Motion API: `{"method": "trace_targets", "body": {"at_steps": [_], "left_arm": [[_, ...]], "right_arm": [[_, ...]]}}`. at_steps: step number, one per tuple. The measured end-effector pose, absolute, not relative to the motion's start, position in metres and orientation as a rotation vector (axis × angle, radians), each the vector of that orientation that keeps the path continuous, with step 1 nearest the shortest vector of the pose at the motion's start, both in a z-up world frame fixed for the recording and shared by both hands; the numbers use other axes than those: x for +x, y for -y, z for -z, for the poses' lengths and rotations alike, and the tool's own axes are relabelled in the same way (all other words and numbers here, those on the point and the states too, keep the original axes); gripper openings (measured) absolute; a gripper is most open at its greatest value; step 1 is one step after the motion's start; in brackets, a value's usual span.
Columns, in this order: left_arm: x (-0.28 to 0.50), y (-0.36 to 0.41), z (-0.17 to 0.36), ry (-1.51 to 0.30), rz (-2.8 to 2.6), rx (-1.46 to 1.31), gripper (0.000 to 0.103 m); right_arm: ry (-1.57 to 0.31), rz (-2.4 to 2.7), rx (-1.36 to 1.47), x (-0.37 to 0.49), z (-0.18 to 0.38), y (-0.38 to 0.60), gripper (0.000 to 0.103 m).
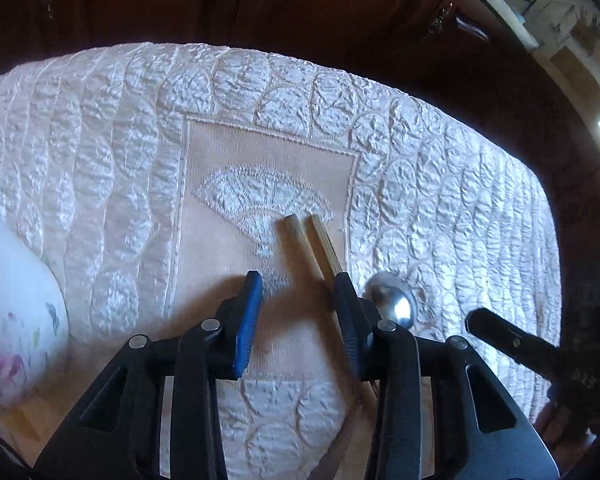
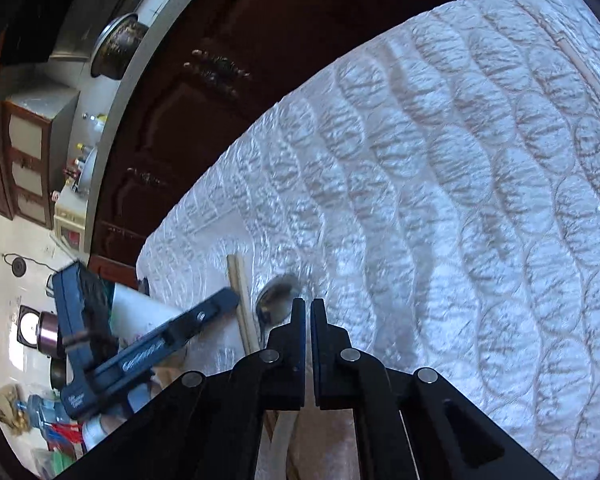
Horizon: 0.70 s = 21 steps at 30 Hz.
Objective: Organize utensils
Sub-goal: 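Grasp a chopstick with the left gripper while the right gripper holds its chopstick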
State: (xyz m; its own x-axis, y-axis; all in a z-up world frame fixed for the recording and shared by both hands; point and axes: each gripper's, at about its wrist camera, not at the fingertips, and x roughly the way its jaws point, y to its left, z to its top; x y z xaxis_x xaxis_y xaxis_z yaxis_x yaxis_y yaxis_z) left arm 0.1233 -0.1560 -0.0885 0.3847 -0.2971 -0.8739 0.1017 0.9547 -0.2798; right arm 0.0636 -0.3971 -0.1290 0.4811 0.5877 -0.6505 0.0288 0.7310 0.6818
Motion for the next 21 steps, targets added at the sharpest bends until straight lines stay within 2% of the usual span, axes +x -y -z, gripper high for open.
{"method": "trace_targets", "body": {"at_steps": [3,8,11,12,15,19,21], "left_arm": [[0.127,0.154,0.088,-1.156,0.225,-0.177,0.025],[0.128,0.146,0.092,-1.165,0.211,-0.194,0.022],[0.128,0.145,0.093,-1.165,0.223,-0.185,0.022],[0.126,0.146,0.093,-1.161,0.229,-0.174,0.017],[0.110,0.142,0.092,-1.160,0.259,-0.184,0.017],[0.084,0.125,0.082,-1.153,0.296,-0.222,0.015],[0.071,0.117,0.073,-1.135,0.309,-0.232,0.014]], "right_arm": [[-1.022,-0.371,0.638,0.065,0.122,0.389,0.002],[-1.014,-0.376,0.481,0.075,0.102,0.363,0.002],[-1.020,-0.374,0.431,0.086,0.097,0.349,0.010],[-1.024,-0.378,0.412,0.092,0.095,0.344,0.012],[-1.045,-0.406,0.378,0.104,0.093,0.331,0.014],[-1.091,-0.439,0.322,0.123,0.096,0.304,0.031],[-1.116,-0.456,0.296,0.135,0.100,0.286,0.031]]}}
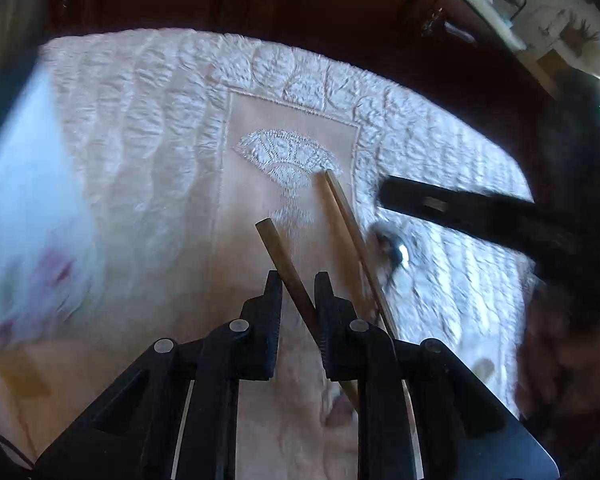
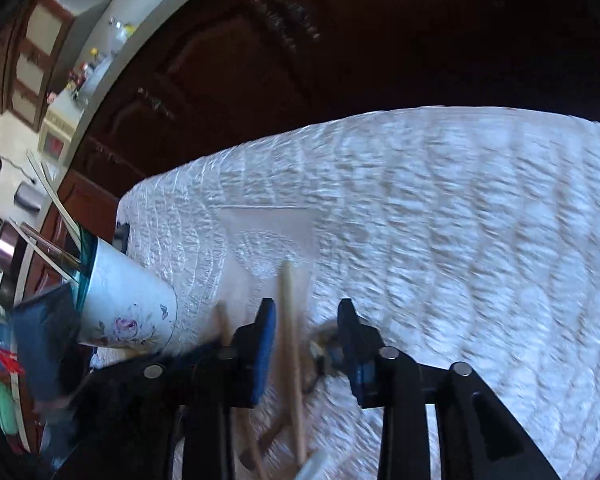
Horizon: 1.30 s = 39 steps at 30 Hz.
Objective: Organize utensils
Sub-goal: 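Grasp a chopstick with the left gripper while the right gripper holds its chopstick, then carry both held chopsticks over the floral cup and lower them in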
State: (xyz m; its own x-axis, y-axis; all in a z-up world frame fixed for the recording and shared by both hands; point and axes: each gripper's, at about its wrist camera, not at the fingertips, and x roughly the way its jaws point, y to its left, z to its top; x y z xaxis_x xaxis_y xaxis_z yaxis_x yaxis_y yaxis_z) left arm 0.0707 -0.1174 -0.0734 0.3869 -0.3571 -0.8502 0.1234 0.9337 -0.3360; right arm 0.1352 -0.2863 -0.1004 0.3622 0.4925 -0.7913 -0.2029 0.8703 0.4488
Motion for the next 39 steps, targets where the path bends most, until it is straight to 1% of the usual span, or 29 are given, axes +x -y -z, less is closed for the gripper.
{"method": "trace_targets", "body": {"at_steps": [4,5,6,7,11,17,19,24,39], "left_arm": [[0.045,0.100,0.048,-1.070,0.335,-0.238,0.011],[0.040,0.096,0.041,-1.047,0.334,-0.233,0.010],[0.037,0.093,0.035,-1.028,0.331,-0.226,0.009],[0.033,0.086,0.028,-1.006,0.326,-0.221,0.008],[0.023,0.063,0.002,-0.929,0.308,-0.223,0.007],[0.010,0.032,-0.033,-0.835,0.289,-0.228,0.007],[0.007,0.026,-0.038,-0.819,0.276,-0.224,0.007],[0.000,0.019,-0.045,-0.808,0.254,-0.212,0.007],[-0.019,0.007,-0.067,-0.753,0.242,-0.212,0.006]], "right_arm": [[-1.173,-0.444,0.202,0.152,0.118,0.257,0.030],[-1.175,-0.433,0.176,0.154,0.121,0.252,0.026],[-1.169,-0.416,0.140,0.156,0.124,0.246,0.012],[-1.159,-0.403,0.104,0.155,0.123,0.242,0.006],[-1.063,-0.424,0.106,0.139,0.094,0.241,0.006],[-0.871,-0.473,0.120,0.094,0.020,0.252,0.005],[-0.829,-0.489,0.139,0.083,0.005,0.258,0.005],[-0.769,-0.503,0.147,0.063,-0.020,0.258,0.005],[-0.678,-0.554,0.125,0.035,-0.067,0.241,0.005]]}}
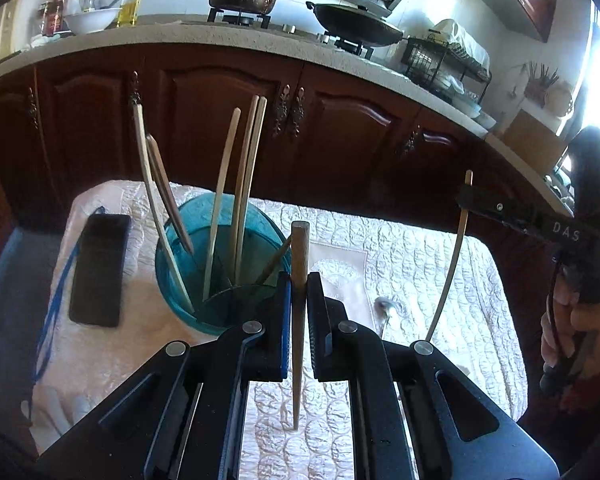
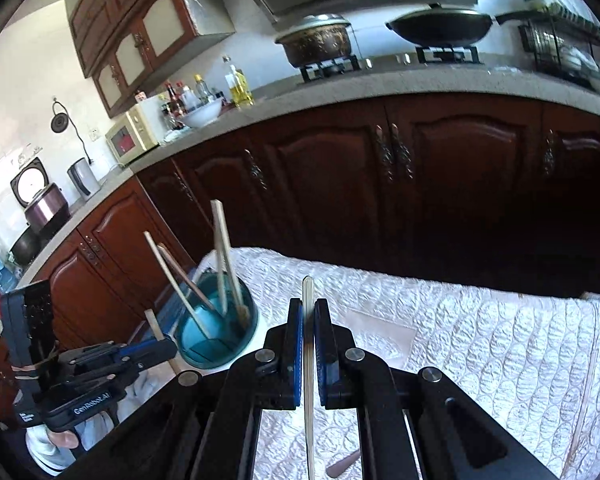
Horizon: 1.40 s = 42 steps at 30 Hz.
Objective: Organize utensils
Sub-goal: 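Carry both held chopsticks over the floral cup and lower them in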
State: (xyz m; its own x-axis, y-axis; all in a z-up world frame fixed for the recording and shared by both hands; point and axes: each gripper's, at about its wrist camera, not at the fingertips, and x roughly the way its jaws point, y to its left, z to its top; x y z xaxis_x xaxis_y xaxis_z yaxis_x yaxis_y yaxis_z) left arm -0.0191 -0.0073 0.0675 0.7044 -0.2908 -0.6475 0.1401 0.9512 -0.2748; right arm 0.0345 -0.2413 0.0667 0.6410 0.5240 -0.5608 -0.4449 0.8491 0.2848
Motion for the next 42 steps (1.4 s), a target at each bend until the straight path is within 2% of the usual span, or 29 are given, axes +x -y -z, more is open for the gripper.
{"method": "trace_targets", "body": {"at_steps": [13,20,26,35,42], "left_arm": [[-0.036,-0.028,-0.109,-0.715,0.287,-0.268,0.006],[-0.038,-0.053,-0.168,-0.584,0.259,-0.240,0.006],[-0.026,-0.063,-0.189,-0.510,0.191,-0.197,0.006],[0.003,-0.072,-0.154,-0.532,0.091,-0.158,0.006],[0.018,-0.065,-0.111,-0.602,0.061,-0.155,0.006]], "right_arm": [[-0.602,-0.626,0.121,0.024,-0.107,0.214,0.005],[-0.521,-0.667,0.152,0.024,-0.141,0.195,0.005],[-0.468,-0.661,0.167,0.037,-0.155,0.164,0.005],[-0.427,-0.571,0.152,0.059,-0.130,0.120,0.005],[-0.513,-0.540,0.185,0.073,-0.084,0.115,0.005]]}}
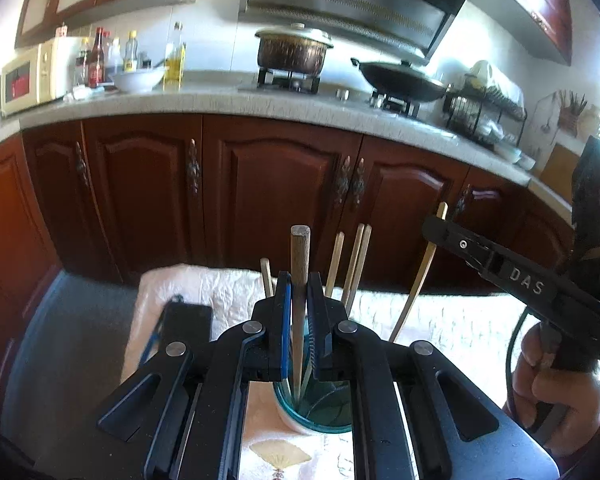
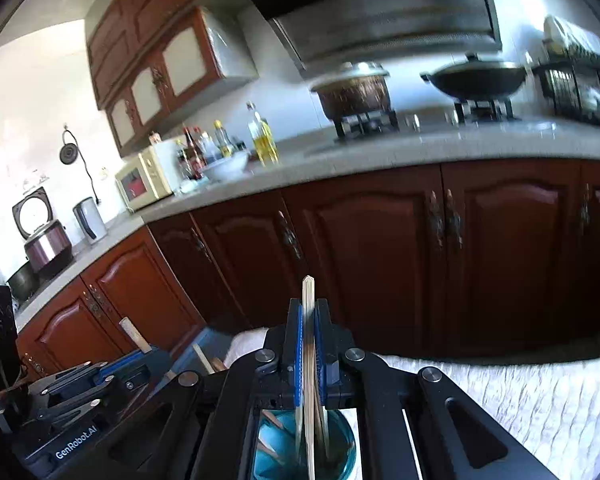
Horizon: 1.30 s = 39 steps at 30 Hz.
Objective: Organize utensils
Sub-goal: 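Carry both held chopsticks over the floral cup and lower them in, then open both grippers and pull them back from the cup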
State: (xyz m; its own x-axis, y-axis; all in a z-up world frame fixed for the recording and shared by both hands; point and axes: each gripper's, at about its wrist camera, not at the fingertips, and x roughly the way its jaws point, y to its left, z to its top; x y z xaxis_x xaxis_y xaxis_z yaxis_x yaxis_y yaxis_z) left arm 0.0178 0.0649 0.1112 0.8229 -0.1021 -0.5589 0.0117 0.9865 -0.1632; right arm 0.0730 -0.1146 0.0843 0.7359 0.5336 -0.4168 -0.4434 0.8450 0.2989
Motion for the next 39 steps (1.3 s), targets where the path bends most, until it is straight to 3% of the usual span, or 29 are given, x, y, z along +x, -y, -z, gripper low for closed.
{"method": "trace_targets", "body": {"at_steps": [20,23,25,27,39], "left_arm": [[0.025,-0.056,-0.077,-0.685,0.047,-0.187,0.007],[0.024,-0.056,-0.078,-0.685,0.047,-0.186,0.019],[0.022,-0.056,-0.079,-0.684,0.054,-0.191,0.030],[0.020,-0.056,-0.080,-0.683,0.056,-0.190,0.031],[0.001,-0.048,-0.096,-0.633,0.077,-0.160,0.055]], "right_arm": [[-0.687,-0.545,0.155,0.080,-0.044,0.130,0.007],[-0.716,-0.541,0.148,0.080,-0.041,0.130,0.011],[-0.722,-0.545,0.154,0.078,-0.040,0.133,0.028],[-0.714,-0.545,0.165,0.076,-0.042,0.136,0.037],[-0.725,-0.533,0.175,0.060,-0.046,0.161,0.042]]}}
